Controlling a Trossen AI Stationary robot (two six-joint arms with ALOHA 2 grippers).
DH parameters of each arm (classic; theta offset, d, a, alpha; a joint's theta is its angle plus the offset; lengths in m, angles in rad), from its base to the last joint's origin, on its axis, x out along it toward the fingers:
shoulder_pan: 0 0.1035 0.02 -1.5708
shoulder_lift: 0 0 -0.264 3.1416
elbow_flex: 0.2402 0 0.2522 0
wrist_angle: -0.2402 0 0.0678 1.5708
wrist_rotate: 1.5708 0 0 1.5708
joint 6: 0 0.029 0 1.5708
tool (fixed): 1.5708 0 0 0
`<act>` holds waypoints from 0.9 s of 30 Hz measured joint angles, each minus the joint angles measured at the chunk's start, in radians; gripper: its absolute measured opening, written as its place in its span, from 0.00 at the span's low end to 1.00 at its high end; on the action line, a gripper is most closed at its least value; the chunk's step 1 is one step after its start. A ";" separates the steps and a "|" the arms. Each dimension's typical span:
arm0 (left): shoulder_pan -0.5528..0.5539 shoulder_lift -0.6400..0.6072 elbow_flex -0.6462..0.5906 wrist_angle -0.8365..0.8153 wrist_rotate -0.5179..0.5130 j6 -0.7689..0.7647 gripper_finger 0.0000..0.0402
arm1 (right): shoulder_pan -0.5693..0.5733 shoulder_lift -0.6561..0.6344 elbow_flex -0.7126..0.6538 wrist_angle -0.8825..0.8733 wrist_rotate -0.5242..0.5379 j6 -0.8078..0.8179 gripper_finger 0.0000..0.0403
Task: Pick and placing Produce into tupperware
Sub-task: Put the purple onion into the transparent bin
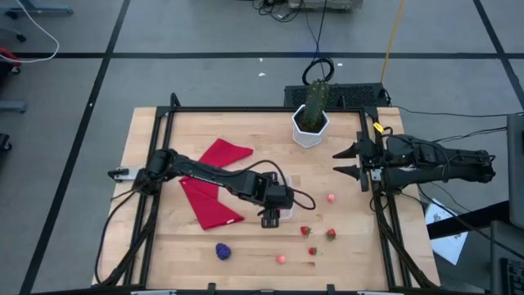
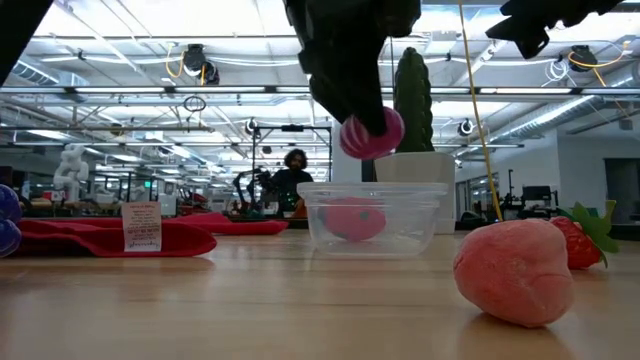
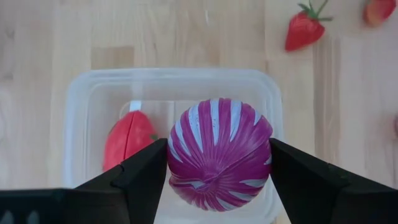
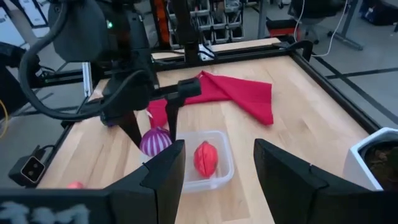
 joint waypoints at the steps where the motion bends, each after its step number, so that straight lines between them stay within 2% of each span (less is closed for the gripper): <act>1: 0.001 0.000 0.000 -0.003 0.000 -0.007 0.67 | 0.000 0.000 0.000 0.002 0.000 -0.003 0.46; 27: 0.029 0.106 -0.002 -0.019 0.046 -0.019 0.67 | 0.000 0.001 0.000 -0.010 0.000 0.012 0.46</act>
